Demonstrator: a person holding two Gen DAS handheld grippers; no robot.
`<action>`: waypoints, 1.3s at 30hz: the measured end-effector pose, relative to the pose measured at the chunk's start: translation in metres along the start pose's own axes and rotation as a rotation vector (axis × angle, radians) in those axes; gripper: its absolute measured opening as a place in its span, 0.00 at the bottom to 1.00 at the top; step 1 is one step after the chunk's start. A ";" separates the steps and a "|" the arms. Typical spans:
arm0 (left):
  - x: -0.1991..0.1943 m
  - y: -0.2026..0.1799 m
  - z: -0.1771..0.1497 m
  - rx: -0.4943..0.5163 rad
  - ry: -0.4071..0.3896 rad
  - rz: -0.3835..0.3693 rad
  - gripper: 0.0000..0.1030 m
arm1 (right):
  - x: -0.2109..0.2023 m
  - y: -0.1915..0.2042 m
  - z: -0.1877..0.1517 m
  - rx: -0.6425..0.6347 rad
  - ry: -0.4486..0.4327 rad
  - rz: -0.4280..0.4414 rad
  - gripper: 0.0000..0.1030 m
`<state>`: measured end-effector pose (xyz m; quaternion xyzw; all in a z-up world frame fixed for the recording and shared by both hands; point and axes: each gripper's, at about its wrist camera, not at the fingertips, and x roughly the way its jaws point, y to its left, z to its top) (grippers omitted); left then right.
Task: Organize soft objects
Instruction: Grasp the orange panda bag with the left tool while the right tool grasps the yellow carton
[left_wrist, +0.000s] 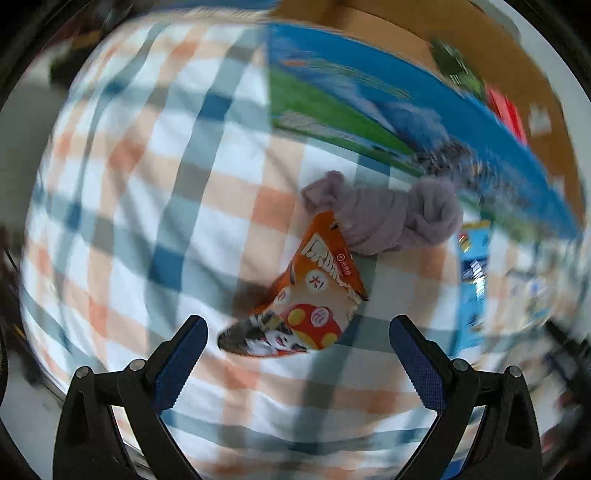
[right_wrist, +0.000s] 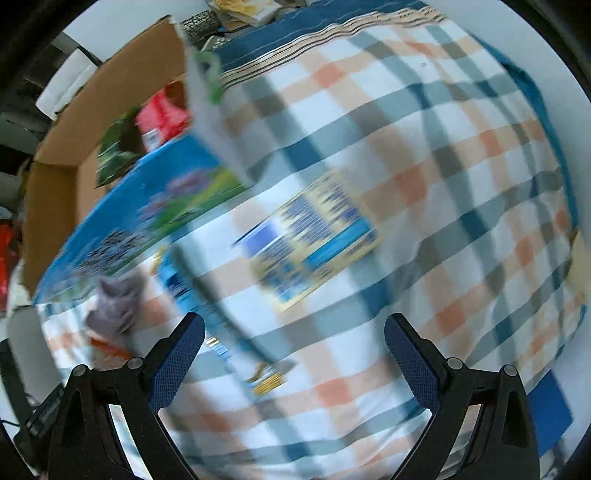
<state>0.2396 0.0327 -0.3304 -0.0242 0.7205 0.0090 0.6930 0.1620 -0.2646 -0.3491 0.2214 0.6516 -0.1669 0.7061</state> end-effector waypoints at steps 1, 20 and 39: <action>0.002 -0.008 -0.001 0.053 -0.005 0.021 0.98 | 0.004 -0.001 0.004 -0.022 0.012 -0.013 0.97; 0.023 -0.003 -0.023 0.010 0.073 -0.050 0.98 | 0.084 -0.030 0.048 0.280 0.167 0.121 0.83; 0.057 -0.017 -0.043 0.147 0.152 -0.031 0.48 | 0.100 0.006 0.030 -0.023 0.246 -0.022 0.66</action>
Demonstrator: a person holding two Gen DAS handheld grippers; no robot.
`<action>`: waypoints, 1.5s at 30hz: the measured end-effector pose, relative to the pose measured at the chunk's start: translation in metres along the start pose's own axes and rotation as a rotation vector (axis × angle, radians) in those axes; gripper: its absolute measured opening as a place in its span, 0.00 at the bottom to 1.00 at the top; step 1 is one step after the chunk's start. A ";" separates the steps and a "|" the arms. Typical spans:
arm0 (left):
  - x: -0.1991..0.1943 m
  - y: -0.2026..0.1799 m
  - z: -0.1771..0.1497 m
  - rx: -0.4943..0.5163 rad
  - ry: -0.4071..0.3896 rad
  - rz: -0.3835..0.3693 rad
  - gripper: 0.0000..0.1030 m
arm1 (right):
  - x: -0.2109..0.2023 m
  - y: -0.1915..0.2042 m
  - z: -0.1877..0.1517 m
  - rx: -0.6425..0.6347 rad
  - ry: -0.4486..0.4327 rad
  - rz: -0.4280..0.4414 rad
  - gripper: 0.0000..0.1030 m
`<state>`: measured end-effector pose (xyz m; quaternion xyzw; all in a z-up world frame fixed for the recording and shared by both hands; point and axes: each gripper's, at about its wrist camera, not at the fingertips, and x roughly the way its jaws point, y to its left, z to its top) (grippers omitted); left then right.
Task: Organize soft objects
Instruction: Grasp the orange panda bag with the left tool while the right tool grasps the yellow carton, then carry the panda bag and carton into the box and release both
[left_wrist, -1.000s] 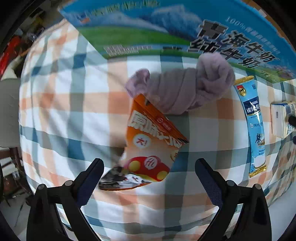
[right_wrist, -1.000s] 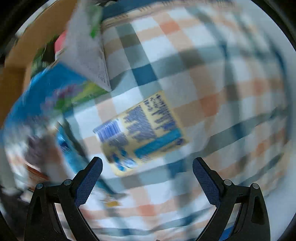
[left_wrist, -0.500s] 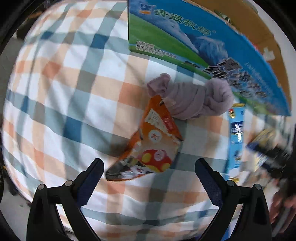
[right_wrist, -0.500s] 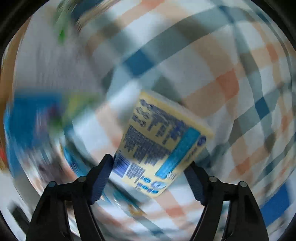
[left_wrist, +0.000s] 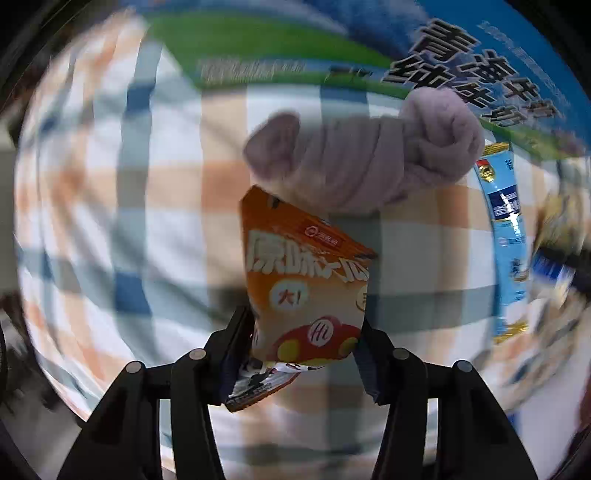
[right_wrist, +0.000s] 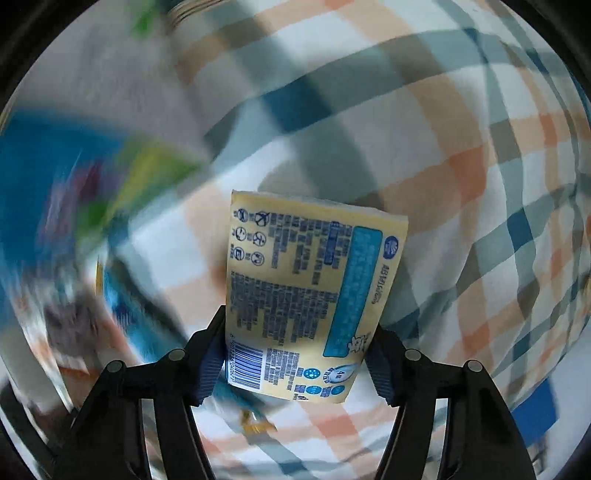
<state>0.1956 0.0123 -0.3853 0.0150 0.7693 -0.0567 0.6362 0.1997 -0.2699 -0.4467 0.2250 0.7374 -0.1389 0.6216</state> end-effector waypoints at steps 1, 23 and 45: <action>0.000 0.006 -0.004 -0.037 0.011 -0.049 0.47 | 0.002 0.005 -0.007 -0.054 0.025 0.015 0.66; 0.005 -0.040 -0.043 -0.038 -0.085 -0.030 0.38 | 0.003 0.028 -0.026 -0.121 -0.020 -0.026 0.64; -0.218 -0.026 -0.016 0.072 -0.399 -0.114 0.38 | -0.188 0.089 -0.141 -0.374 -0.276 0.146 0.64</action>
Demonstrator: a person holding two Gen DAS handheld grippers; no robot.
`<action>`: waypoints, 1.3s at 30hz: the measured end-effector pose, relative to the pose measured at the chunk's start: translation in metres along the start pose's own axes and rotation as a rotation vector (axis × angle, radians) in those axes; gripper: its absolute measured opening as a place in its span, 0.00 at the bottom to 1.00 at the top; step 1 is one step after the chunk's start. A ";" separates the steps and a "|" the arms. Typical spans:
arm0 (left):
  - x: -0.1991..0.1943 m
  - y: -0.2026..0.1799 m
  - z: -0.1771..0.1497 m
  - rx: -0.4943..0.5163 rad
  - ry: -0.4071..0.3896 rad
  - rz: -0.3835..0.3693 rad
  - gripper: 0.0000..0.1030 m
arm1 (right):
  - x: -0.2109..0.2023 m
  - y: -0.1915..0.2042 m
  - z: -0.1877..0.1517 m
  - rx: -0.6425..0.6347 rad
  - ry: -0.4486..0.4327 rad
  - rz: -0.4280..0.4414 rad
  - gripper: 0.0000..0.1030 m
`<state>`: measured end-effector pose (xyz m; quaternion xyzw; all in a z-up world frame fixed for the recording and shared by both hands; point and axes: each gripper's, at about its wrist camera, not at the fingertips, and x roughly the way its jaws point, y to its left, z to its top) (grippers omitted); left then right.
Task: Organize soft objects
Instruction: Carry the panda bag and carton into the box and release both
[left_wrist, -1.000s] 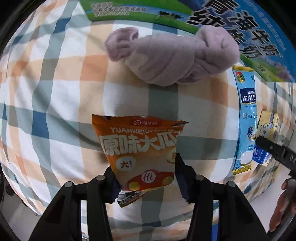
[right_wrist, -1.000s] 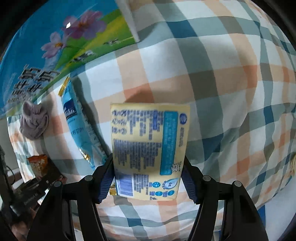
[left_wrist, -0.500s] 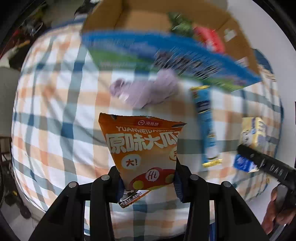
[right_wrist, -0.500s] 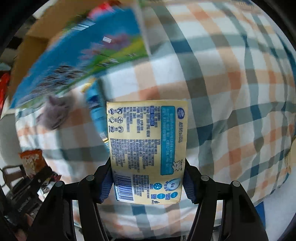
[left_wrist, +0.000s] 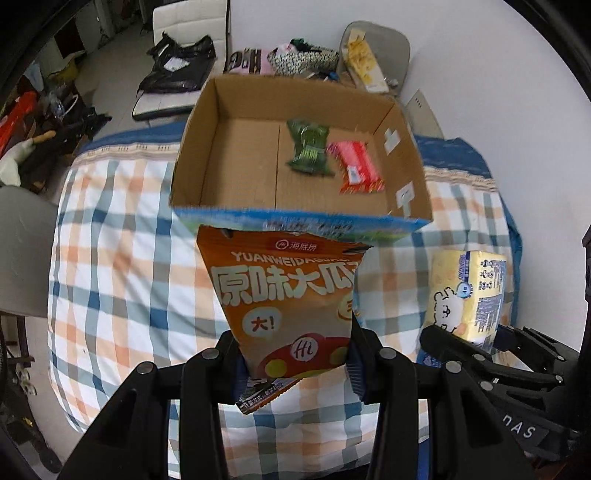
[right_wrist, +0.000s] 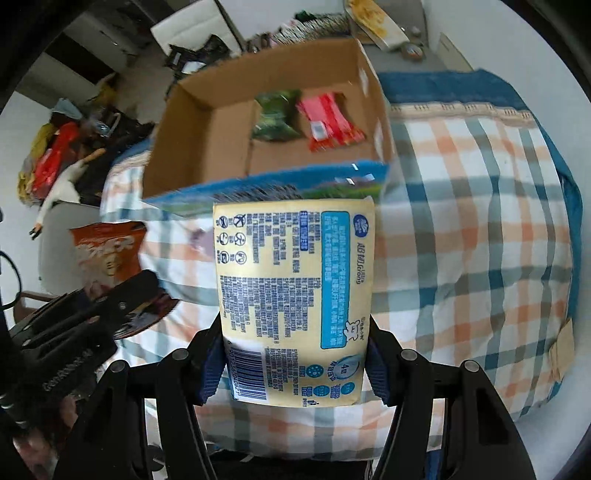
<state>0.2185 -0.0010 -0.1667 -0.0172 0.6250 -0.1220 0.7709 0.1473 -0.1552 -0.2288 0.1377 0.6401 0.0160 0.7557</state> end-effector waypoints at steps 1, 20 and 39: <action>-0.001 -0.001 0.004 0.003 -0.005 -0.001 0.38 | -0.003 0.000 0.009 -0.003 -0.006 0.005 0.64; 0.093 0.045 0.189 -0.084 0.162 -0.010 0.39 | 0.054 -0.006 0.172 0.029 0.019 -0.080 0.64; 0.216 0.059 0.246 -0.127 0.357 0.029 0.41 | 0.193 -0.038 0.207 0.022 0.274 -0.139 0.64</action>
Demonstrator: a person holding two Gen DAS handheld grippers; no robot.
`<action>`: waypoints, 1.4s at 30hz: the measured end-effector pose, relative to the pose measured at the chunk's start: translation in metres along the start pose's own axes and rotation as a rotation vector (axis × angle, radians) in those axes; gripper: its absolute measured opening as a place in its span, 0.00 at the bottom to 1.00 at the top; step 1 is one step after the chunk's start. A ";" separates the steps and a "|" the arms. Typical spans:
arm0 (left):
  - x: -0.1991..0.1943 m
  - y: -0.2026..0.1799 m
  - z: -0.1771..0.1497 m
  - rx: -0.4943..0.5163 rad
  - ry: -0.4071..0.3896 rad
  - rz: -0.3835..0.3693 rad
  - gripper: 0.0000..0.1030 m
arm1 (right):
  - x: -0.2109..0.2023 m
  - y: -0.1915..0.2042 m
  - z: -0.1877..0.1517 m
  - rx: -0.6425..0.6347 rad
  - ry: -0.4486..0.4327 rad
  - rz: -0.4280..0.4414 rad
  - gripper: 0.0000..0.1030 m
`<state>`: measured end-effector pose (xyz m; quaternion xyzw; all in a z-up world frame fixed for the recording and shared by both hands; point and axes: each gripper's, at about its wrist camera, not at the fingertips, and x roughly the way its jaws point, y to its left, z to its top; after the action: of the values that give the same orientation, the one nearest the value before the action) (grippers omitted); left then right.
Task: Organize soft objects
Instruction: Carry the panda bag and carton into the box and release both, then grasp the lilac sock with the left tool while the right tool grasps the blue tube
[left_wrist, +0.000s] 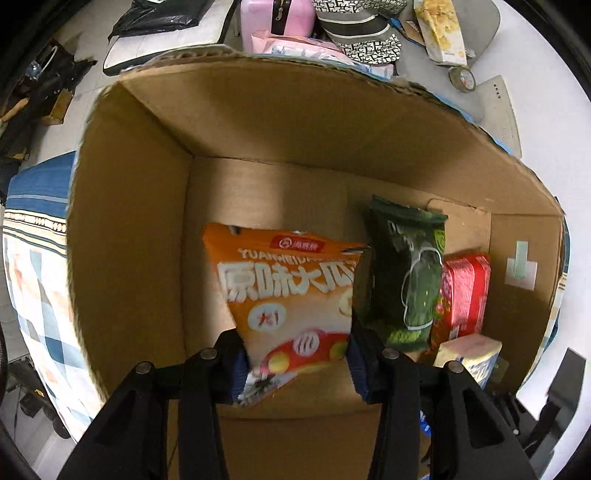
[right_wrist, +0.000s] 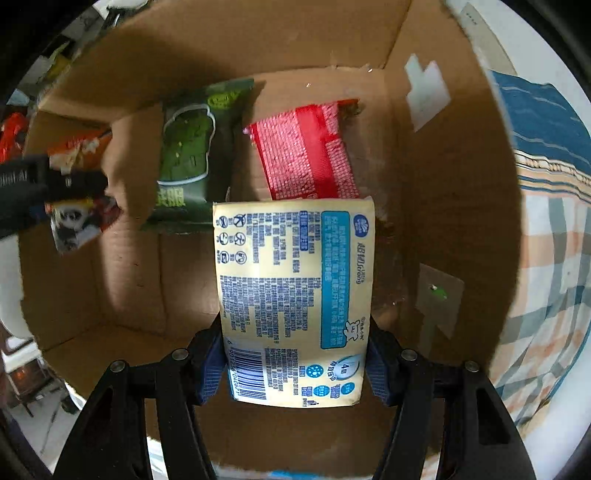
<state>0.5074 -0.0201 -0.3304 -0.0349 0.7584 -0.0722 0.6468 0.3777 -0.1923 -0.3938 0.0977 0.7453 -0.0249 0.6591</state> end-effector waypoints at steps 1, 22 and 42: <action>0.001 0.001 0.002 -0.007 0.008 -0.004 0.41 | 0.003 0.001 0.001 -0.004 0.008 -0.009 0.65; -0.083 -0.005 -0.077 0.040 -0.319 0.103 0.99 | -0.065 0.010 -0.019 0.003 -0.166 -0.044 1.00; -0.171 -0.016 -0.230 0.101 -0.626 0.122 0.99 | -0.179 0.020 -0.141 -0.018 -0.475 -0.086 1.00</action>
<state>0.3072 0.0044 -0.1254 0.0223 0.5187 -0.0569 0.8528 0.2639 -0.1697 -0.1970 0.0516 0.5728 -0.0686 0.8152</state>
